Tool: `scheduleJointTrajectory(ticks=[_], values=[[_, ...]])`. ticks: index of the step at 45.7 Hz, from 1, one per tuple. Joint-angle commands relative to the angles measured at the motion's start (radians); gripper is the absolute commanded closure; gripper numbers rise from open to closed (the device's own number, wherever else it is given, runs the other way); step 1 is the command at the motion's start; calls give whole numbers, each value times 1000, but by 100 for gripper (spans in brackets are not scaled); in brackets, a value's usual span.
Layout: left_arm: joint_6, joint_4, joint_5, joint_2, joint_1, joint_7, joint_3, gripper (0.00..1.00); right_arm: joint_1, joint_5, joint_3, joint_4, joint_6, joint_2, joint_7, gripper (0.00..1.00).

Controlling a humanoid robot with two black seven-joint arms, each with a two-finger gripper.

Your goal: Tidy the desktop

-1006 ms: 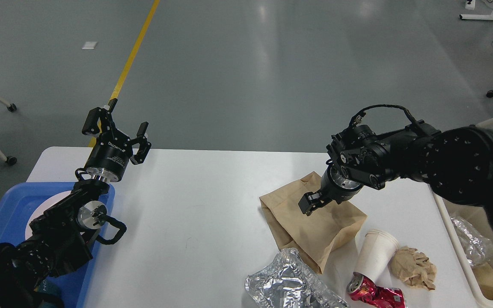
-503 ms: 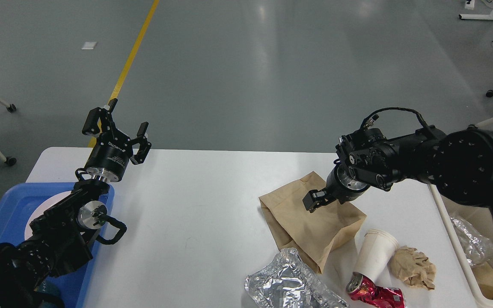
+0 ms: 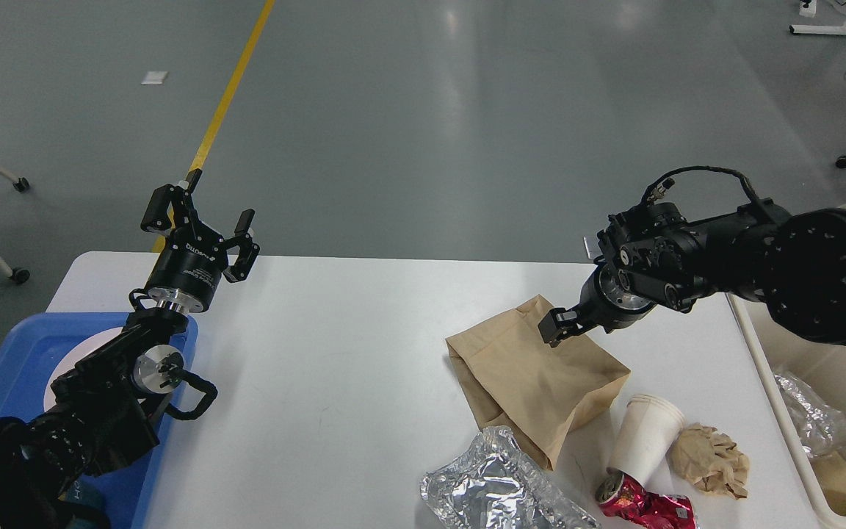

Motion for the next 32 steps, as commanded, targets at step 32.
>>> scheduleJointTrajectory(ticks=[32], values=[[0, 0, 0, 0, 0, 0, 0, 3, -27, 0, 18, -24, 4, -76, -3, 4]])
